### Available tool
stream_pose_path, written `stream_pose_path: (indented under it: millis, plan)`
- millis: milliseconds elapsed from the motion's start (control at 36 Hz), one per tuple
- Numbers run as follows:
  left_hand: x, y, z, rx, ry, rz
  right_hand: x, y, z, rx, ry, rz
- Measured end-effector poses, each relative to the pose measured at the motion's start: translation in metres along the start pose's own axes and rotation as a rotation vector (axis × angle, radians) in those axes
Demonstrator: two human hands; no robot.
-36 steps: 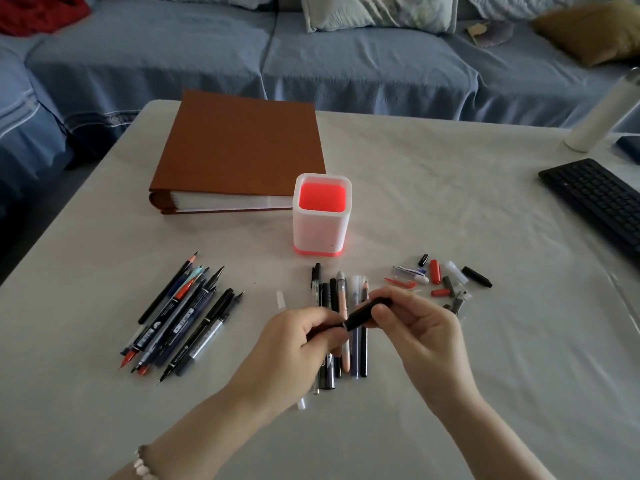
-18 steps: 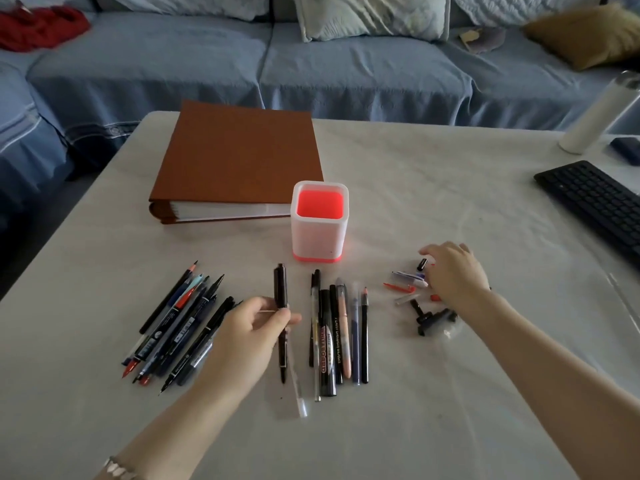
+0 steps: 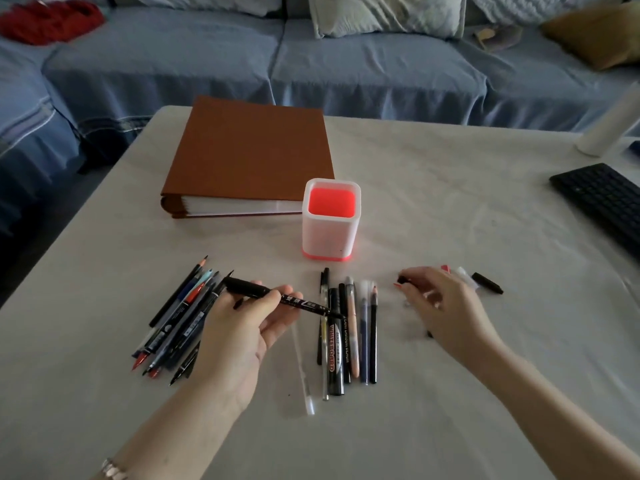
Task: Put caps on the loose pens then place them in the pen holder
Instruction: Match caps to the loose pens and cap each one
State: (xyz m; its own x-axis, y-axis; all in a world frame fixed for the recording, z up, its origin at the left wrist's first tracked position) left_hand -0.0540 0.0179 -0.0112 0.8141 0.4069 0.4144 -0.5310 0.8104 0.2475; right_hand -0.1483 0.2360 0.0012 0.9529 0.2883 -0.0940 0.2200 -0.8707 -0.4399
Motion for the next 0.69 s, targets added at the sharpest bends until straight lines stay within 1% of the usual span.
stream_pose_path:
  millis: [56, 111, 333, 472, 694]
  plan:
    - [0.002, 0.002, -0.001, 0.018, 0.007, -0.009, 0.018, 0.007, -0.013, -0.121, 0.008, -0.016]
    - [0.004, 0.003, -0.004, 0.032, 0.002, -0.010, 0.031, 0.013, -0.020, -0.185, 0.025, -0.019]
    - [0.006, 0.000, -0.008, 0.017, 0.010, 0.021, 0.047, 0.027, -0.029, -0.224, 0.057, 0.012]
    - [0.008, 0.001, -0.007, 0.021, 0.017, 0.003, 0.045, 0.031, -0.037, -0.225, 0.027, -0.007]
    - [0.013, 0.006, -0.007, 0.053, 0.004, -0.029, 0.045, 0.034, -0.038, -0.235, 0.028, -0.038]
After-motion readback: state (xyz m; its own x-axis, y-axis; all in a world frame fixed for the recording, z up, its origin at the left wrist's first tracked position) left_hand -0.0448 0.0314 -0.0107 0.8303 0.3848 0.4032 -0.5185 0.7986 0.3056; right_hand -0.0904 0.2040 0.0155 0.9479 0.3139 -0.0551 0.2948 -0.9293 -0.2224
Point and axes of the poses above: each hand's wrist, its own x-axis away from the middle knuckle, its own y-axis out of the palm, z = x × y, the point moved 6 cm from there along -x, towards the middle knuckle, and after that the axes turned 14 degrees about -x, right-handed, at the moved point
